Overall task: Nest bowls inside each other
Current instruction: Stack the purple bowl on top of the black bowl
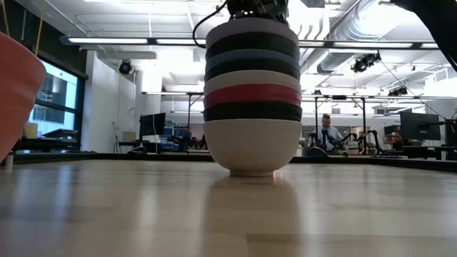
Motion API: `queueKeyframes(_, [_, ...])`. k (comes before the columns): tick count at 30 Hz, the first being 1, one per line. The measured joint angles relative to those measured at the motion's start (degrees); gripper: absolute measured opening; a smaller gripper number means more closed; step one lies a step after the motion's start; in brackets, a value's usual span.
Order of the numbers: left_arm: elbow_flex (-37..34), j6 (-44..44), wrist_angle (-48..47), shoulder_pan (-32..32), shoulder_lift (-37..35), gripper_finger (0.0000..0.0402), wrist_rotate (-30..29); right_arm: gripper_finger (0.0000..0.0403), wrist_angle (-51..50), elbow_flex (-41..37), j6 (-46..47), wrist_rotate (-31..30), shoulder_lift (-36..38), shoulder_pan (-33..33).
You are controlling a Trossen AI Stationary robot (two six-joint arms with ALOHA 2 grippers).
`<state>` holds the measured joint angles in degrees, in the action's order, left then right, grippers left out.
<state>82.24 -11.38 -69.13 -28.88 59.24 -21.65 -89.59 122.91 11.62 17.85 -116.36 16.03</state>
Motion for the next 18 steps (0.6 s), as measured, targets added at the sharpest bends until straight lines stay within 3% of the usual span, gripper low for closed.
queueKeyframes(13, [0.0, -0.7, 0.0, 0.0, 0.0, 0.0209, 0.0, 0.0002, -0.1, 0.0, 1.7, 1.7, 0.0, -1.9])
queueKeyframes(18, [0.0, -1.1, 0.0, 0.0, 0.0, 0.0209, 0.0, 0.0034, 0.6, 0.0, 1.9, 2.8, 0.0, -2.1])
